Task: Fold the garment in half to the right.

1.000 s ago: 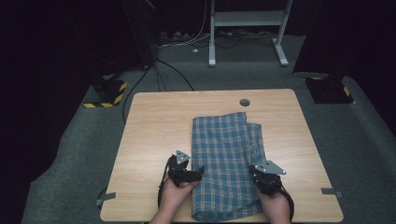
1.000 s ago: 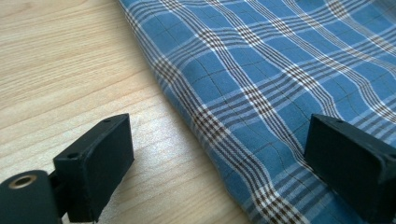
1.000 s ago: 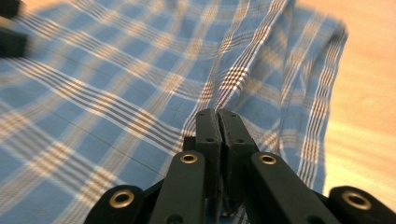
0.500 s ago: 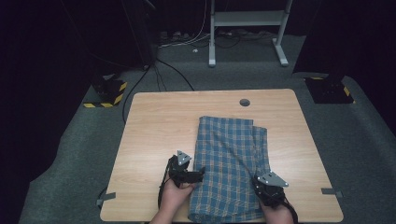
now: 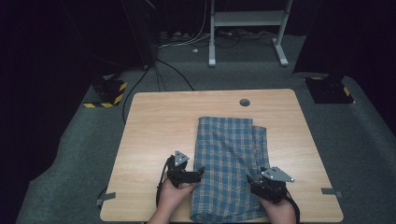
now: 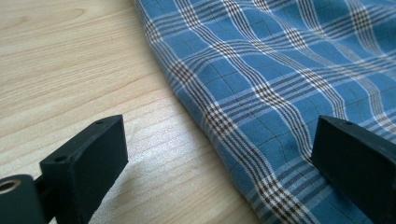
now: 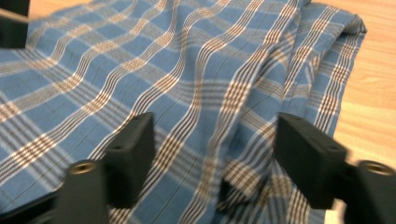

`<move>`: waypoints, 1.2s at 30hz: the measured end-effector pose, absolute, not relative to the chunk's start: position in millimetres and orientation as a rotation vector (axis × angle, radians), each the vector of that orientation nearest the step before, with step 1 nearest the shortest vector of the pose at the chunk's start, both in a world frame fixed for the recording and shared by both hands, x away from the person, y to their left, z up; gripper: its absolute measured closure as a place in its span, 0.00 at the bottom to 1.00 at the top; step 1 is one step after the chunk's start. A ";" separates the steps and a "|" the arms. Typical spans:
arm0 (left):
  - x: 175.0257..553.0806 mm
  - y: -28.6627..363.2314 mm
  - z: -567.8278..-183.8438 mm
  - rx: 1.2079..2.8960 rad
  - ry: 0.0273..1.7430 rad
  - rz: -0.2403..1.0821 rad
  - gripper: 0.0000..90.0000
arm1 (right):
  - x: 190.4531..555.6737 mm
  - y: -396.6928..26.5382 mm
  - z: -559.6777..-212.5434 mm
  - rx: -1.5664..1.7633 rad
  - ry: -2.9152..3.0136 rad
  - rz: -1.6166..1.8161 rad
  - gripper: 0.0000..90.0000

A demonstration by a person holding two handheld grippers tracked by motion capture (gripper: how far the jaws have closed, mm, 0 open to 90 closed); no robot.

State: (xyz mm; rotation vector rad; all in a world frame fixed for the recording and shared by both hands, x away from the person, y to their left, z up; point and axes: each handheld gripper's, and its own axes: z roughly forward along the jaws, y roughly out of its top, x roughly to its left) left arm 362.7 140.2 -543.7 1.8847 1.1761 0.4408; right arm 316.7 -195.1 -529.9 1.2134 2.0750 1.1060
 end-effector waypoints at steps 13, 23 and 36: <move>357.1 199.3 -536.5 1.856 1.253 0.508 0.01 | 334.1 -244.6 -535.3 1.215 2.051 1.068 0.02; 324.8 256.3 -547.1 1.976 1.398 0.544 0.01 | 329.5 -297.0 -541.8 1.394 2.060 0.959 0.00; 313.1 254.3 -551.2 2.005 1.333 0.582 0.00 | 330.8 -306.0 -547.6 1.416 2.112 0.888 0.00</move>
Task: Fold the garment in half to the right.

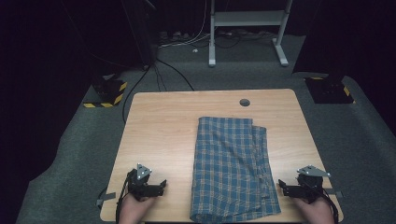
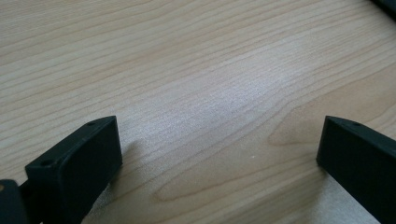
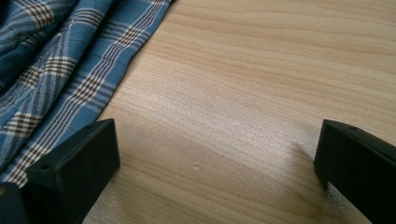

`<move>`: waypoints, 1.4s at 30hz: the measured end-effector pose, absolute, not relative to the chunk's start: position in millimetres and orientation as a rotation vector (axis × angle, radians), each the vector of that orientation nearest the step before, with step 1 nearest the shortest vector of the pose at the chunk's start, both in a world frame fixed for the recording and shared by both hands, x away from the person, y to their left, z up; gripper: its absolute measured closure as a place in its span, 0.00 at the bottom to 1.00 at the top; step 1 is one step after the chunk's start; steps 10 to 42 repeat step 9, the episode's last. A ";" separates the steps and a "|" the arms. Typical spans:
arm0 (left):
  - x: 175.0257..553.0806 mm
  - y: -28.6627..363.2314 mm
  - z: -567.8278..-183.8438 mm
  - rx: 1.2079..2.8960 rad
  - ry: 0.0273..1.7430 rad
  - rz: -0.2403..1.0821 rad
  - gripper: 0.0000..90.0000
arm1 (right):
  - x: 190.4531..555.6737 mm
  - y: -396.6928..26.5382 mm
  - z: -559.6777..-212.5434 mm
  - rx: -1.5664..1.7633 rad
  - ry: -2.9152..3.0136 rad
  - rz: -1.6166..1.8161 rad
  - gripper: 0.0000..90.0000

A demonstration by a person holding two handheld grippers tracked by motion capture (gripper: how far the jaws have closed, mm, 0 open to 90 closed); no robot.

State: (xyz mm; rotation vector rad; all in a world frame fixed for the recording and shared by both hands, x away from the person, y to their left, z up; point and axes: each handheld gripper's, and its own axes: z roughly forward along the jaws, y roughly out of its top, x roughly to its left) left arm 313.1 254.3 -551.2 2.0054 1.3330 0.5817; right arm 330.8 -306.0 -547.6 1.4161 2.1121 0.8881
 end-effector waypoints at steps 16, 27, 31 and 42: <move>312.2 254.3 -551.1 2.002 1.341 0.584 0.00 | 331.0 -306.1 -547.7 1.414 2.113 0.889 0.00; 312.2 254.3 -551.1 2.002 1.341 0.584 0.00 | 331.0 -306.1 -547.7 1.414 2.113 0.889 0.00; 312.2 254.3 -551.1 2.002 1.341 0.584 0.00 | 331.0 -306.1 -547.7 1.414 2.113 0.889 0.00; 312.2 254.3 -551.1 2.002 1.341 0.584 0.00 | 331.0 -306.1 -547.7 1.414 2.113 0.889 0.00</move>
